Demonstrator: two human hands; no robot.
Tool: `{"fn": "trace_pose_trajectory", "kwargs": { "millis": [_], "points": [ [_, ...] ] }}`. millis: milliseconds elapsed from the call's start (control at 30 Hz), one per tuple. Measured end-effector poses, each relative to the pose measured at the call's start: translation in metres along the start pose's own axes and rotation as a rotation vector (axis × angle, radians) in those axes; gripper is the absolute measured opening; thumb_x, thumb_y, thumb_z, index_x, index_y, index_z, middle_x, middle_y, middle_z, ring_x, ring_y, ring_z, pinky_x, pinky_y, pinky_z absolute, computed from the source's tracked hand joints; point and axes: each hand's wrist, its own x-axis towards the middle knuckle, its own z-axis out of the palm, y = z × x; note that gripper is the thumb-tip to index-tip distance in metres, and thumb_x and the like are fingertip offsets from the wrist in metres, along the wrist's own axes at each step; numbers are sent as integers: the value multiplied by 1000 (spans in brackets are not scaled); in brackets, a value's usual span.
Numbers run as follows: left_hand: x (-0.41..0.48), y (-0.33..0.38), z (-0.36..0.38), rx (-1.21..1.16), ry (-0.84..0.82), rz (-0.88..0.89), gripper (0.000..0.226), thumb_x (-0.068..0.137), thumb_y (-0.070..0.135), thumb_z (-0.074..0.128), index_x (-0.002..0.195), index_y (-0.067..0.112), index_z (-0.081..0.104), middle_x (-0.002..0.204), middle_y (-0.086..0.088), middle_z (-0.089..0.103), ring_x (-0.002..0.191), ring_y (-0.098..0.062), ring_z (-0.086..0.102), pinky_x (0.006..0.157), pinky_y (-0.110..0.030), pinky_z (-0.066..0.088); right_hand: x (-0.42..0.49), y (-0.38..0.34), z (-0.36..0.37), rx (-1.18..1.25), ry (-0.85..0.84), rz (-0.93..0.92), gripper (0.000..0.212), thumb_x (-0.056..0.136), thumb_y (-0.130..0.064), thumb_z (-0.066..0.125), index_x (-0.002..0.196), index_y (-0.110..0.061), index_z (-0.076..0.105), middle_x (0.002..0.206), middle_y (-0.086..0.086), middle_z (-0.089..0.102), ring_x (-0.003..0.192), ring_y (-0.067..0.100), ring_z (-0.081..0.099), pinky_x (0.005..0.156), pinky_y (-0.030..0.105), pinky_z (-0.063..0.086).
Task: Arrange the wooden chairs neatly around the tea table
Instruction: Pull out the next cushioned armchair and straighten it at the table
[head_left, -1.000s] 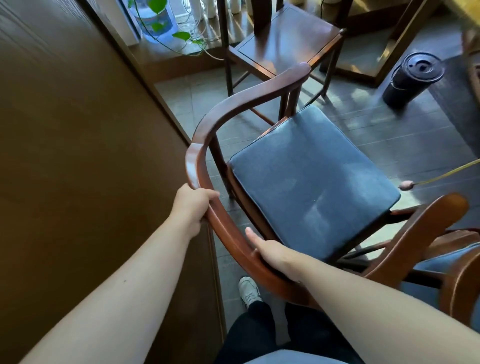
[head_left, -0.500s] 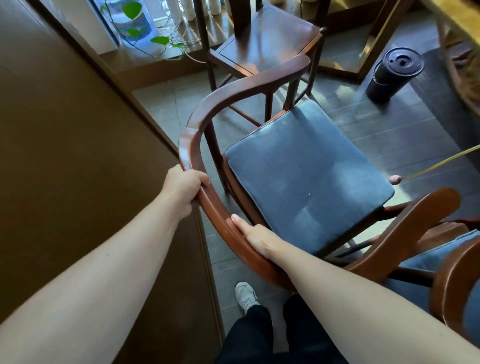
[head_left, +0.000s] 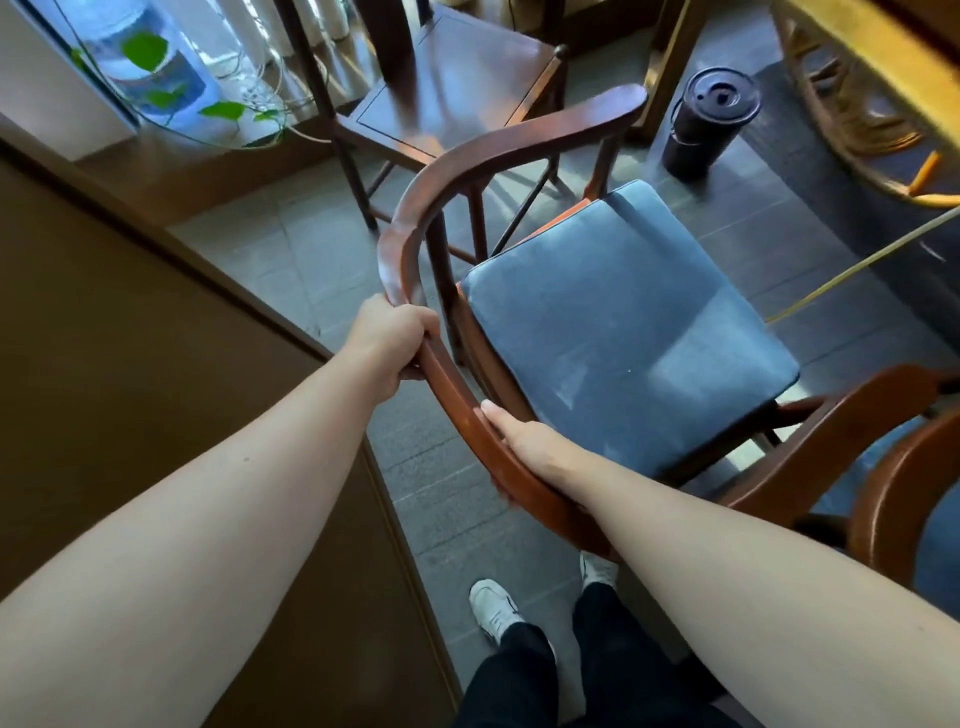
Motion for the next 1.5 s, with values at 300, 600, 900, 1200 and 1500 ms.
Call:
{"fn": "trace_pose_trajectory", "kwargs": {
  "millis": [300,600,900,1200,1500],
  "points": [
    [-15,-30,-23,916,99,767,72,89,52,47,148,26,15,158,-14,12,145,-26,2,116,-53,6,-50,40,-25,-302,122,-273,68,82,-81,32,122,-35,60,118,-13,64,109,10,58,90,32,44],
    [-18,-8,-48,1569,-388,1258,78,80,80,40,131,22,47,135,-9,54,137,-29,30,113,-63,13,-87,64,-46,-467,128,-374,76,72,-89,36,130,-43,48,125,-22,55,105,-3,54,87,25,47],
    [43,38,-30,1628,-780,1532,52,73,57,54,110,21,61,98,0,69,93,-24,63,80,-41,54,-99,32,-12,-387,363,-441,65,76,-72,54,130,-35,52,127,-16,57,114,2,50,94,20,41],
    [89,54,-25,1440,-1043,1817,40,79,58,51,68,20,57,59,4,57,51,-20,56,47,-28,47,-87,31,48,-298,821,-291,53,58,-32,87,106,-19,72,105,-3,73,95,20,68,88,31,51],
    [128,98,-11,1562,-1049,1825,37,72,57,64,71,20,62,61,5,61,54,-21,61,50,-31,54,-51,5,46,-365,1009,-242,40,57,-24,89,93,-16,74,90,0,76,81,27,71,69,39,59]
  ]
}}
